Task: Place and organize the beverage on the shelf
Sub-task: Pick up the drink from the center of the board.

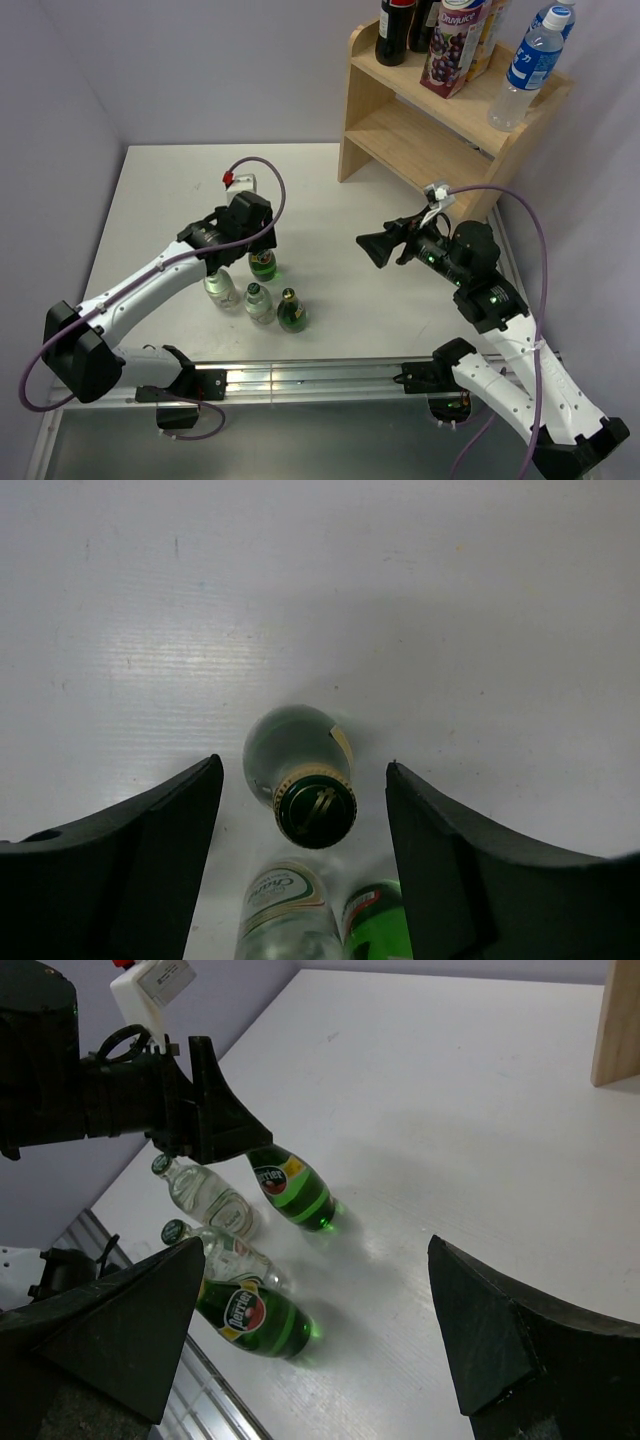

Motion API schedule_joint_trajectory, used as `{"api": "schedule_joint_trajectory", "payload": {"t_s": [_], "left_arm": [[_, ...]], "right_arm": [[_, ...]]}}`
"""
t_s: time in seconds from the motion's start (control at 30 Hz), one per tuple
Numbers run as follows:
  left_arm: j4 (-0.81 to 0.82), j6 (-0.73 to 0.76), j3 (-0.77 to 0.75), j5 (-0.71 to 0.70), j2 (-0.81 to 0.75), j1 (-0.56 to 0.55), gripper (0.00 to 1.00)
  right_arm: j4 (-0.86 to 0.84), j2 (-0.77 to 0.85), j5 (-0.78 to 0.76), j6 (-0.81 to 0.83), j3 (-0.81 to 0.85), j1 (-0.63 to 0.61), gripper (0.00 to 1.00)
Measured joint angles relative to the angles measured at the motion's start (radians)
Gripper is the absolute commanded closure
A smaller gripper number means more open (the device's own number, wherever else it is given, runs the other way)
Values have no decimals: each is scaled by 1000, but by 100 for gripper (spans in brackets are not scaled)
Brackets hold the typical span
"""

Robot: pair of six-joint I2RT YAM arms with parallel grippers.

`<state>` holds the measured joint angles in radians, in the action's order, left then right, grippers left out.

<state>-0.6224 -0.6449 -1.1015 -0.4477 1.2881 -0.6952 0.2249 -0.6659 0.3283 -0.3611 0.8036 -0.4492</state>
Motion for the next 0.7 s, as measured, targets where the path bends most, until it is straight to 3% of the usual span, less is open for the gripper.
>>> {"api": "schedule_joint_trajectory", "payload": {"t_s": [0.17,0.23,0.37,0.7], "left_arm": [[10,-2,-14,-14,62,0,42],[9,-5,-23,-21,87,0,56],[-9,-2,-27,-42,98,0,100],[-82,15,-96,-47,131,0,100]], "right_arm": [[-4,-8,0,4,-22,0,1],[-3,-19,3,3,-22,0,1],[-6,-17,8,3,-29,0,1],[-96,-23,72,-11,-74,0,2]]}}
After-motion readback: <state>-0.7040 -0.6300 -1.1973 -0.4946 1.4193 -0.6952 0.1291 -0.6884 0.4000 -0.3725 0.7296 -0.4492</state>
